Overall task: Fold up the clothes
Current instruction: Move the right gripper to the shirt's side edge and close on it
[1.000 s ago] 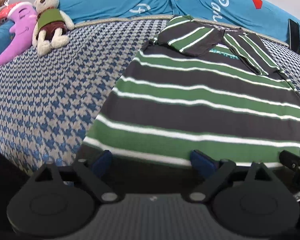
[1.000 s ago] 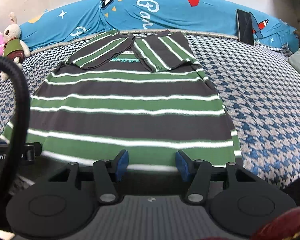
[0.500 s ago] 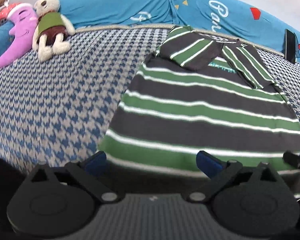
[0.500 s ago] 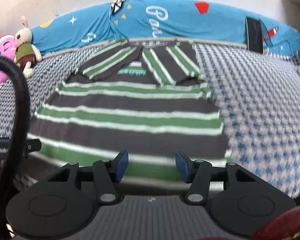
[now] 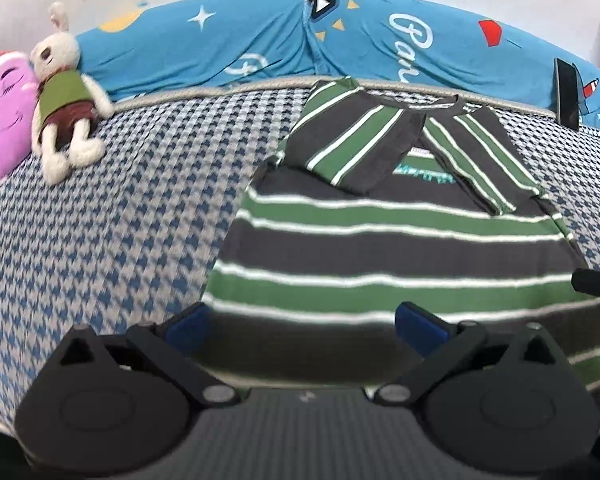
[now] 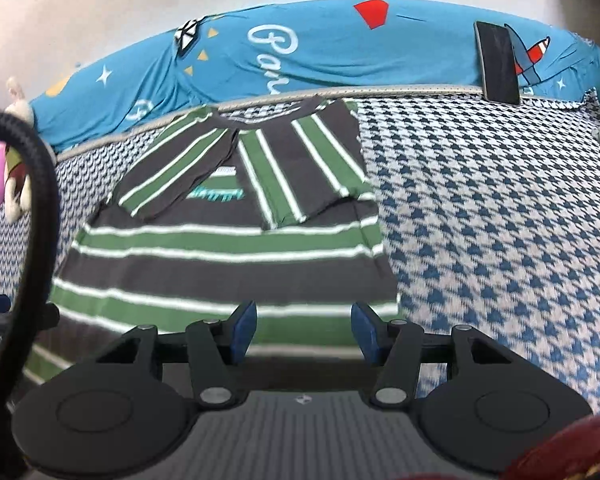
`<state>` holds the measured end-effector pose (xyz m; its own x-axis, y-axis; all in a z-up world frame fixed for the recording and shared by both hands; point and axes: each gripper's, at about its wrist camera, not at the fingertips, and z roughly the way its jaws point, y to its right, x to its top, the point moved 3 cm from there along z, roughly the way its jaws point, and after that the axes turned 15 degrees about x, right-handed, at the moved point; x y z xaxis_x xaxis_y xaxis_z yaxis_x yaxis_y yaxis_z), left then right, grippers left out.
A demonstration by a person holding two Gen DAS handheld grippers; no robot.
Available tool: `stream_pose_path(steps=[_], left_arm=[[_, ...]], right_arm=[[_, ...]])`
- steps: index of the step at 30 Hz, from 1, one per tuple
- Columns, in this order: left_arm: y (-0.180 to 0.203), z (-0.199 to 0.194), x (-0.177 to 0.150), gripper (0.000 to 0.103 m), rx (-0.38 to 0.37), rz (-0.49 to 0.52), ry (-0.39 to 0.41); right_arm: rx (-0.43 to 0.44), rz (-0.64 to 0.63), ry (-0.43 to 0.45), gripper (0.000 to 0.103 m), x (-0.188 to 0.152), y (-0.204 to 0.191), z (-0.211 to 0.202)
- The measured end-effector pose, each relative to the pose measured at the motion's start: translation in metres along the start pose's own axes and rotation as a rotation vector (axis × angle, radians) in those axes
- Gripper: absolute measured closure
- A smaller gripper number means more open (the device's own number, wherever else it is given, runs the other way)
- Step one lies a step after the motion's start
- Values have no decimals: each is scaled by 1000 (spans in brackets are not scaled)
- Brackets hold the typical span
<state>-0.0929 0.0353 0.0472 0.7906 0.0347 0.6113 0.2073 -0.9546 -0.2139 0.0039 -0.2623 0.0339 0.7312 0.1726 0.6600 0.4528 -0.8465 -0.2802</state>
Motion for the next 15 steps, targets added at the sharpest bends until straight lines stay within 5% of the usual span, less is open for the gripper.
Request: stream_pose_path(steps=[15], left_arm=[[17,46,46,0,0,69,-4]], right_arm=[[-10,82,28,50,44,42,25]])
